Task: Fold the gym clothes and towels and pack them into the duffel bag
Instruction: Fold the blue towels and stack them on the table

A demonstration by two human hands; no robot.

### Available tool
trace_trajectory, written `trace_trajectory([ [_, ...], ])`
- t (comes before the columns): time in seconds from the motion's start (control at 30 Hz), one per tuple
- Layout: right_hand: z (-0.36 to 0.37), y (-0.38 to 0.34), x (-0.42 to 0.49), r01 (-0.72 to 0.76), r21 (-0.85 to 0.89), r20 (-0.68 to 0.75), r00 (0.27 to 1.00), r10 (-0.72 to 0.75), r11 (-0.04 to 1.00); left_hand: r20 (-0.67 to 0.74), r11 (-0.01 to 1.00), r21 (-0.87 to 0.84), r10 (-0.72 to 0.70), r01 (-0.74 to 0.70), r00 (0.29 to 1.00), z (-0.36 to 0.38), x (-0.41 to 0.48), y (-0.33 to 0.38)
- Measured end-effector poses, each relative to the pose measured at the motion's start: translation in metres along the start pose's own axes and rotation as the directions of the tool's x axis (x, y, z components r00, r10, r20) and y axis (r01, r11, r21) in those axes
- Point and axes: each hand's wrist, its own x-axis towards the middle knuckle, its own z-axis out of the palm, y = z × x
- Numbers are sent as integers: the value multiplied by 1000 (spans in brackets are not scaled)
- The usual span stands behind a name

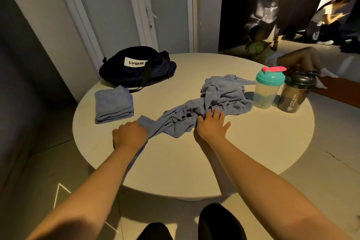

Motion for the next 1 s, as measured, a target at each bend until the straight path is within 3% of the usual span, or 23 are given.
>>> trace_trajectory([
  [0.1,5,-8,-15,234,91,-233,950,-207,968,-162,937,-189,266,-294,950,6,2,18],
  [0.13,6,-8,-19,281,102,-218,942,-254,954,-129,894,-283,323,-347,938,5,3,32],
  [0.2,8,-4,-23,297,55,-85,952,-292,953,34,855,-417,355,-309,934,8,9,59],
  [0.3,6,11,-19,327,-30,61,944,-325,945,226,880,-423,335,-218,914,23,15,83],
  [0.47,3,29,-7,333,-180,164,938,-306,926,158,861,-411,391,-300,907,27,8,82],
  [0.6,-5,23,-1,200,-175,165,971,-171,964,167,933,-314,238,-177,957,15,7,57],
  [0.67,-12,27,6,92,-159,140,988,-70,983,83,968,-247,72,-49,994,10,6,35],
  [0.77,-20,34,10,-62,-111,99,992,73,992,-58,949,-295,-131,108,990,8,3,2],
  [0.83,-16,31,6,-59,-24,20,998,60,998,-135,961,-255,-140,102,981,10,2,-4],
  [0.9,-10,27,1,25,65,-94,995,-19,998,-214,959,-283,-59,-4,975,11,0,5],
  [1.0,-6,24,-2,192,104,-192,967,-170,976,-184,894,-420,81,-153,980,13,-1,34],
])
